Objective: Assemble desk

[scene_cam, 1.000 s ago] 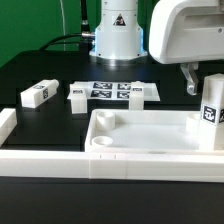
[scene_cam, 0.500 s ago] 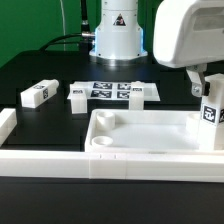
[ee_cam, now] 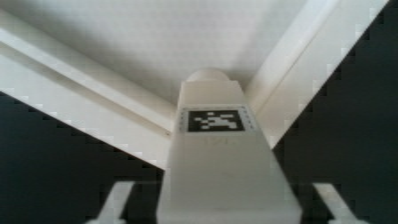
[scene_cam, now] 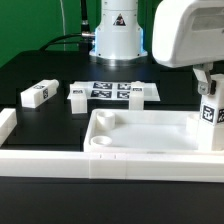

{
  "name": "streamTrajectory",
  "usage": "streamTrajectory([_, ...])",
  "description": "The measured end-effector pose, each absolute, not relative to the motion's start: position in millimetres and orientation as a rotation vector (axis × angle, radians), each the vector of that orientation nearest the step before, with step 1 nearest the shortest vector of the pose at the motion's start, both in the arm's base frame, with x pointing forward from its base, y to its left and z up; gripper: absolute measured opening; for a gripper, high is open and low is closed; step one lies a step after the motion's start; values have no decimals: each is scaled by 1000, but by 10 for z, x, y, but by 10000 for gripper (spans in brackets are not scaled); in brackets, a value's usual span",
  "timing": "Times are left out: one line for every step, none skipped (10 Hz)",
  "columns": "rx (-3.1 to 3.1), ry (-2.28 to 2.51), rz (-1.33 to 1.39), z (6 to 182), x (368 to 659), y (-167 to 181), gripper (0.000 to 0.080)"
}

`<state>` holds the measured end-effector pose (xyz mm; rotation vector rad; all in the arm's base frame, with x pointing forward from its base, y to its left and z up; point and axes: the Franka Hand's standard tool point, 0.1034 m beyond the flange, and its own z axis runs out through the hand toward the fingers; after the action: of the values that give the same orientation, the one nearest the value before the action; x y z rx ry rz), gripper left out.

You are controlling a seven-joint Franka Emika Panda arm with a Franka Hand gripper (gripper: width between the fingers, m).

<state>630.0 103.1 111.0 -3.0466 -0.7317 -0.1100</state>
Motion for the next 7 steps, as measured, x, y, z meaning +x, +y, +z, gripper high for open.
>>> streamTrajectory([-3065, -636, -110, 1110, 6300, 1033, 288])
streamTrajectory([-3083, -490, -108, 1109, 6298, 1038, 288])
streamTrajectory([-3091, -341, -105, 1107, 6296, 1031, 288])
streamTrajectory([-3094, -236, -106, 1107, 6298, 1031, 288])
streamTrajectory([-3098, -67, -113, 1105, 6300, 1033, 288])
streamTrajectory([-3092, 72, -112, 1105, 6303, 1028, 288])
streamTrajectory([-3075, 200, -110, 1107, 6308, 1016, 288])
